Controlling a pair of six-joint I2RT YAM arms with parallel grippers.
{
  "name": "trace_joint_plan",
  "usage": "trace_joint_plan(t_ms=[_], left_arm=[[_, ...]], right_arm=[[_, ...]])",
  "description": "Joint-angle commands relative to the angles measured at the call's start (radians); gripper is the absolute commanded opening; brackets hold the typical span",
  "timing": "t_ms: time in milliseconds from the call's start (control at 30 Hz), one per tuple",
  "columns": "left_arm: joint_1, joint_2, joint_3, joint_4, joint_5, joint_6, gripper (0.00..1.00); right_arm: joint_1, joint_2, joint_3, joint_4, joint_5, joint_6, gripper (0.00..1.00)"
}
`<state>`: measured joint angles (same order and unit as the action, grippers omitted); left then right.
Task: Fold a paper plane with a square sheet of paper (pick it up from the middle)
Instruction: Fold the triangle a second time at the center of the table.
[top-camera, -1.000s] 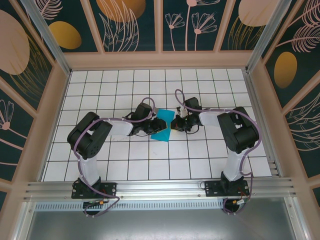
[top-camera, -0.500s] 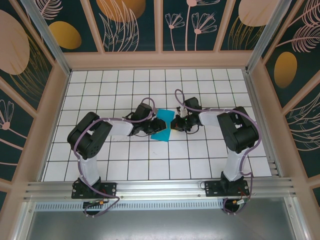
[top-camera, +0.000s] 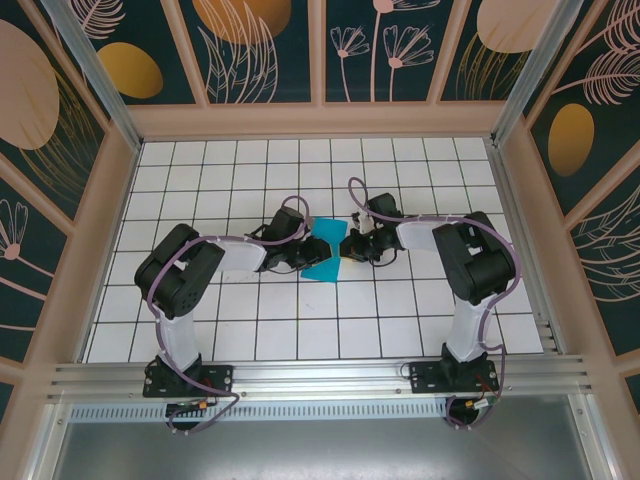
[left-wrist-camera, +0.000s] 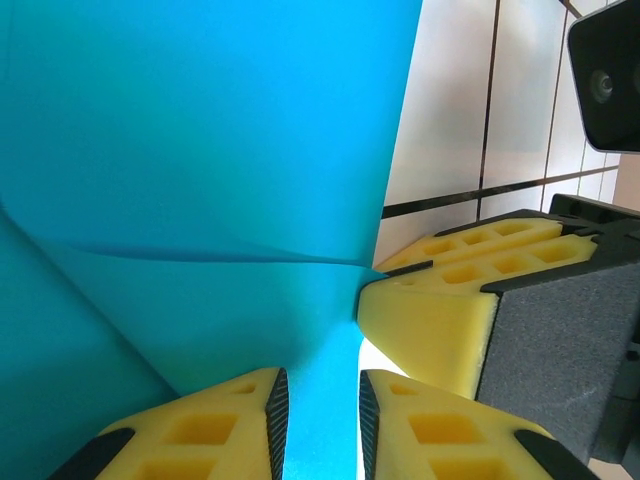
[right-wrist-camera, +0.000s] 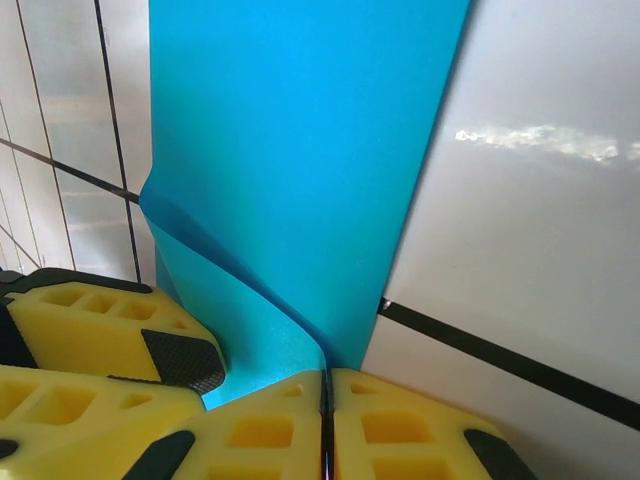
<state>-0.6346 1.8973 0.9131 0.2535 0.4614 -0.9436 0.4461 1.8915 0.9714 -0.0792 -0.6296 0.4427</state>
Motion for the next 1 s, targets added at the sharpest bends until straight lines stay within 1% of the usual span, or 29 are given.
trace_joint_plan(t_ms=[0, 133, 400, 533, 633, 800, 967], left_arm=[[-0.003, -0.002, 0.003, -0.048, -0.027, 0.014, 0.28], [-0.003, 0.002, 0.005, -0.062, -0.038, 0.009, 0.27], [-0.003, 0.003, 0.005, -0.089, -0.067, 0.003, 0.27], [-0.003, 0.003, 0.005, -0.098, -0.076, -0.003, 0.26], [-0.005, 0.004, 0.007, -0.113, -0.091, -0.010, 0.24], [-0.004, 0.003, 0.007, -0.133, -0.120, -0.027, 0.21], [-0.008, 0.004, 0.011, -0.149, -0.138, -0.041, 0.19]], right_arm=[[0.005, 0.024, 0.024, -0.029, 0.020, -0.024, 0.13], [0.005, 0.007, 0.027, -0.033, 0.032, -0.018, 0.16], [0.004, -0.085, 0.005, -0.020, 0.086, 0.006, 0.20], [0.005, -0.107, -0.017, -0.002, 0.071, 0.013, 0.21], [0.012, -0.104, -0.025, 0.012, 0.036, 0.013, 0.19], [0.029, -0.071, -0.011, 0.012, 0.014, 0.006, 0.13], [0.031, -0.029, 0.009, 0.007, 0.013, 0.000, 0.12]])
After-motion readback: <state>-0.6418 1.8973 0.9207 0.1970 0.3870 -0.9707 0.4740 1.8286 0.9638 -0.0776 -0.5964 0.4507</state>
